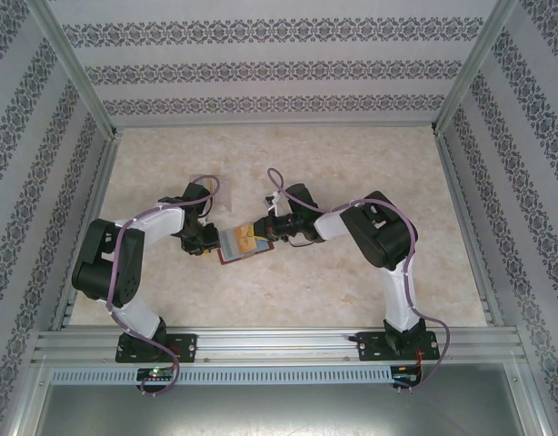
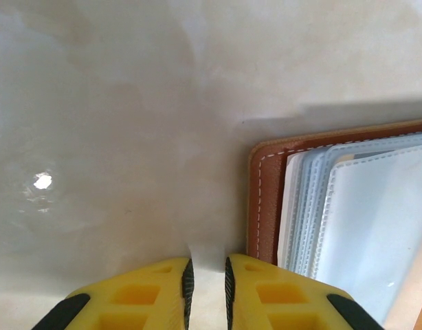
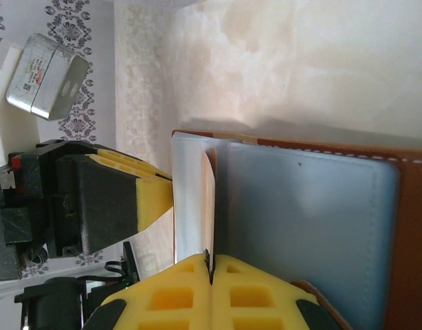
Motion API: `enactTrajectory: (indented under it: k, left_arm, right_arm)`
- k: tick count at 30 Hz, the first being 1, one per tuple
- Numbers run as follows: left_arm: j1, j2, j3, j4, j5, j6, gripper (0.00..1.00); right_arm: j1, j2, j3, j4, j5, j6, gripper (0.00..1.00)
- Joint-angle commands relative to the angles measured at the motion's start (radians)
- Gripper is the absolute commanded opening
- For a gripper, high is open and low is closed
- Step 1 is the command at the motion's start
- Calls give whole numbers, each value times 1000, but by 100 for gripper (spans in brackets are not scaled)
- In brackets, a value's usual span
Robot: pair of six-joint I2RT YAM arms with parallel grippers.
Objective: Put the credit cards into the card holder
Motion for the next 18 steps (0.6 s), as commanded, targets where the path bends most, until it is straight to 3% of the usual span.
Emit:
enactTrajectory:
  k: [1, 18]
  left_arm:
    - [-15, 55, -15, 171, 19, 5, 24]
    - [-15, 63, -9, 182, 25, -1, 23]
  right_arm:
    - [-9, -7, -21, 22, 20, 21, 0]
    - [47, 47, 13, 27, 18, 65, 0]
